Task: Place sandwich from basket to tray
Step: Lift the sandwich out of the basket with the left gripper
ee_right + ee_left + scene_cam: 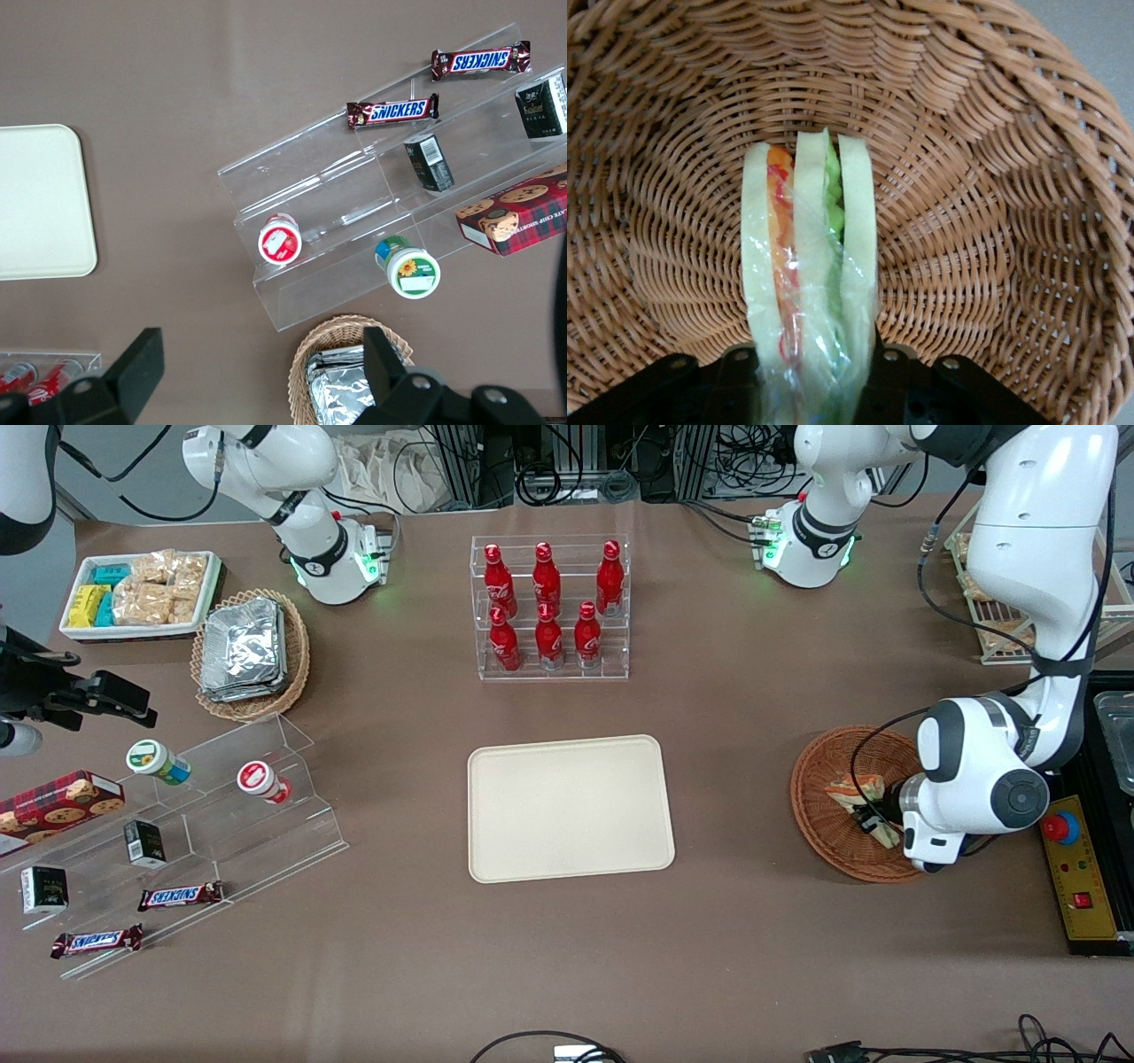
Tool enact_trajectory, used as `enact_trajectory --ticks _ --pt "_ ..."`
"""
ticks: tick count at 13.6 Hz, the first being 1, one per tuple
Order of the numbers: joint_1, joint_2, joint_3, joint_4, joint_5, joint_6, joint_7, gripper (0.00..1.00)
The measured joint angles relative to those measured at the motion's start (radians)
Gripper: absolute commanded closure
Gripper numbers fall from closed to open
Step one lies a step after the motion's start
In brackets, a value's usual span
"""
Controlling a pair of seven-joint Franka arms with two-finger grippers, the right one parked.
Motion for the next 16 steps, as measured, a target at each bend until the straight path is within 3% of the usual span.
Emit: enact_trajectory --ticks 3,9,16 --pt "-0.001 -0.034 -0.009 0.007 0.0 -0.036 0.004 0.72" --pt "-0.005 -0.179 -0.095 0.127 0.0 -0.262 0.062 0.72" --pt "-0.029 -0.171 -0.231 0.21 0.0 -0.306 0.131 0.76"
